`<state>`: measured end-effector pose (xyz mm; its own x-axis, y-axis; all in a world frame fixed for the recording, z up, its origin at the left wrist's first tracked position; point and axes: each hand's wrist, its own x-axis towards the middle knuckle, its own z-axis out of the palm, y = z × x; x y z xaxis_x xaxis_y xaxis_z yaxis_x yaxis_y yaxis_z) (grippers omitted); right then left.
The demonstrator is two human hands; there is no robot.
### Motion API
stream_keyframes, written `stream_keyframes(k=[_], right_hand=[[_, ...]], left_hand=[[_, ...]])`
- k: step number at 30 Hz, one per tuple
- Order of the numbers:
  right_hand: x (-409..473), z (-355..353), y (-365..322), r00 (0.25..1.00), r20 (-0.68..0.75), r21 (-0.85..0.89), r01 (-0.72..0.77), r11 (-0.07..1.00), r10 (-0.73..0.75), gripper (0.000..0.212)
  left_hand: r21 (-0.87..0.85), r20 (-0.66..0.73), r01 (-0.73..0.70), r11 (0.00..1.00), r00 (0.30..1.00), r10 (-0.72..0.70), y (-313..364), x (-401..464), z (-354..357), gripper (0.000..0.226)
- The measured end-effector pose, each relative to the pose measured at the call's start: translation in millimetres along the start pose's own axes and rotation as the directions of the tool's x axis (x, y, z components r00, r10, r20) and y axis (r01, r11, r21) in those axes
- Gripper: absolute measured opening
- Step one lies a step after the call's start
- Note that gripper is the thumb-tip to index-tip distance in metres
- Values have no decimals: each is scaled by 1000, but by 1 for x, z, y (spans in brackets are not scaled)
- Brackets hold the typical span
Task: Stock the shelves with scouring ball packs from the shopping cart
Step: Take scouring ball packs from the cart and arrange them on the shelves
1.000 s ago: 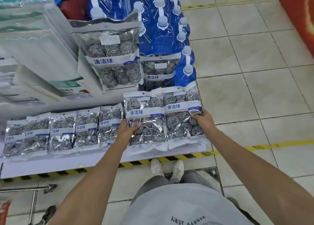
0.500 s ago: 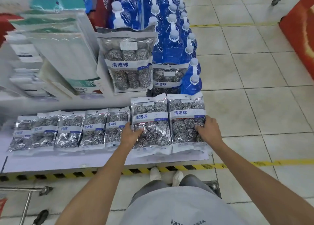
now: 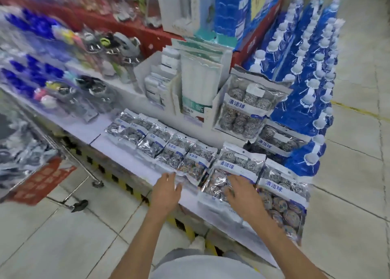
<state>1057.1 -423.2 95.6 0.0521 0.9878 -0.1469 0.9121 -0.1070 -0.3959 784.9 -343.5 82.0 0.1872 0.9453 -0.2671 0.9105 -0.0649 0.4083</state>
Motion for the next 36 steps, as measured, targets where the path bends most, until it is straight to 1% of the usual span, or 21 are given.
stream_keyframes(k=[3, 5, 7, 8, 10, 14, 18, 23, 25, 27, 29, 33, 36], right_hand=[[23, 9, -35, 989, 45, -10, 139, 990, -139, 51], [36, 18, -62, 970, 101, -14, 225, 974, -222, 53], [43, 27, -83, 946, 156, -34, 295, 955, -286, 55], [47, 32, -98, 929, 172, -35, 339, 940, -329, 56], [52, 42, -127, 900, 178, -1, 404, 915, -397, 56], [67, 64, -194, 835, 218, 31, 511, 859, -505, 55], [88, 84, -265, 775, 250, 28, 594, 804, -581, 53], [116, 123, -335, 721, 310, 17, 647, 762, -619, 58], [127, 139, -357, 701, 344, 20, 659, 752, -624, 57], [137, 156, -379, 679, 364, 13, 680, 733, -637, 53], [150, 172, -402, 668, 388, 16, 684, 729, -635, 51], [186, 207, -448, 655, 447, 31, 669, 743, -609, 55], [220, 234, -489, 634, 489, 56, 662, 747, -599, 50]], left_hand=[[-22, -121, 118, 993, 985, -120, -29, -35, -12, 51], [-49, -187, 174, 983, 966, -180, -50, -58, -19, 40], [-80, -242, 189, 979, 949, -203, -67, -78, -21, 28], [-110, -276, 219, 969, 930, -242, -78, -89, -23, 26], [-154, -317, 305, 940, 886, -339, -99, -106, -25, 29], [-216, -340, 437, 873, 805, -487, -151, -130, -34, 46], [-284, -354, 515, 809, 727, -588, -204, -145, -53, 47], [-350, -365, 573, 741, 644, -672, -267, -155, -77, 49], [-376, -366, 589, 715, 614, -699, -292, -154, -85, 44], [-386, -372, 601, 699, 592, -715, -315, -151, -95, 44], [-408, -371, 613, 676, 565, -737, -340, -144, -107, 47], [-428, -371, 634, 644, 527, -765, -395, -118, -137, 50], [-417, -381, 657, 629, 502, -777, -443, -91, -166, 50]])
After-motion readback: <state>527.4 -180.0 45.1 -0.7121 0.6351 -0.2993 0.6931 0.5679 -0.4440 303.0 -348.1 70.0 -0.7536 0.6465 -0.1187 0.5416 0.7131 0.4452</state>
